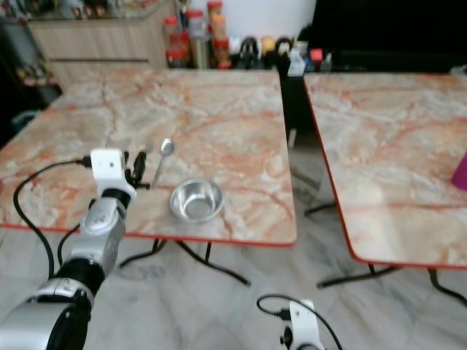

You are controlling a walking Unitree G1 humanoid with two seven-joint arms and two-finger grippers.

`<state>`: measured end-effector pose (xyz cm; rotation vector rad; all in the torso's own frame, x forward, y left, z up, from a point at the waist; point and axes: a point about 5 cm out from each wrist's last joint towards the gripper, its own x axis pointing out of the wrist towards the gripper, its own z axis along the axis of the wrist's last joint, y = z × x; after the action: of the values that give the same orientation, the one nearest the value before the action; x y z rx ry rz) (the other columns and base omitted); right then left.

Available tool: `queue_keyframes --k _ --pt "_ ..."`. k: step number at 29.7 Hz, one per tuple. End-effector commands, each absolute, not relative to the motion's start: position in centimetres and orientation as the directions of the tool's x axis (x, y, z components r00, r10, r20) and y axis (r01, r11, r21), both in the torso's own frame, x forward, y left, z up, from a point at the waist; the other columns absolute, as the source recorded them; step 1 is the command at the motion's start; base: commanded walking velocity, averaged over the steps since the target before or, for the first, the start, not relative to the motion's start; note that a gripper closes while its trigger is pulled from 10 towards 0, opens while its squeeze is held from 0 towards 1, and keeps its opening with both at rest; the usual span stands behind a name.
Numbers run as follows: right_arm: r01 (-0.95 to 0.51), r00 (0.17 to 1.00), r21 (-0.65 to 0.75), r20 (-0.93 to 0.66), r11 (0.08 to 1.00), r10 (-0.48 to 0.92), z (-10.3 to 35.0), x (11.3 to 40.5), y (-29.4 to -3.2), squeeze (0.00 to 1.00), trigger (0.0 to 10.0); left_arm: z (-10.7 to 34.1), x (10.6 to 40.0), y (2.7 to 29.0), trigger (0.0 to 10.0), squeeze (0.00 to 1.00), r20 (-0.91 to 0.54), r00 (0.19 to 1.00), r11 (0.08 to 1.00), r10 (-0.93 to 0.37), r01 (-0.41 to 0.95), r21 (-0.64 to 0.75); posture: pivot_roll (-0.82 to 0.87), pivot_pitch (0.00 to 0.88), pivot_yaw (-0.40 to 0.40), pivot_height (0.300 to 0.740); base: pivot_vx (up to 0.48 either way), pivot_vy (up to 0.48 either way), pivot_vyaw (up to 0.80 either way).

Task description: Setting the table

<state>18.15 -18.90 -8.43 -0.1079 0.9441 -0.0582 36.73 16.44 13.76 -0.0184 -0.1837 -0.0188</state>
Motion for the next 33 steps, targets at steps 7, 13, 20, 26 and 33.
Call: queue_keyframes --k 7,13,20,26,33 --pt "0.007 0.570 -0.128 -0.815 0.992 -0.109 -8.7 17.6 -19.3 0.00 10.0 13.8 37.1 16.7 10.0 0.00 0.143 0.990 0.995 -0.011 0.024 -0.096 0.04 0.000 0.032 0.740 0.000 0.000 0.00" --pt "0.006 0.568 -0.127 -0.816 0.992 -0.108 -8.7 17.4 -19.3 0.00 10.0 13.2 37.3 17.8 10.0 0.00 0.072 0.997 0.986 0.018 -0.006 -0.165 0.05 0.000 0.033 0.740 0.000 0.000 0.00" --pt "0.013 0.566 -0.124 -0.817 0.992 -0.110 -8.8 17.3 -19.2 0.00 10.0 12.6 37.3 18.1 10.0 1.00 0.017 1.000 0.977 0.026 -0.021 -0.212 0.04 0.000 0.039 0.740 0.000 0.000 0.00" --pt "0.023 0.563 -0.128 -0.818 0.992 -0.118 -8.8 17.2 -19.4 0.00 10.0 11.1 37.1 17.4 10.0 0.00 -0.096 0.994 0.974 -0.054 0.031 -0.226 0.05 0.000 0.045 0.740 0.000 0.000 0.00" --pt "0.022 0.561 -0.124 -0.820 0.992 -0.115 -8.9 17.1 -19.2 0.00 10.0 10.3 36.8 17.3 10.0 0.00 -0.149 0.987 0.978 -0.067 0.035 -0.206 0.05 0.000 0.052 0.740 0.000 0.000 0.00"
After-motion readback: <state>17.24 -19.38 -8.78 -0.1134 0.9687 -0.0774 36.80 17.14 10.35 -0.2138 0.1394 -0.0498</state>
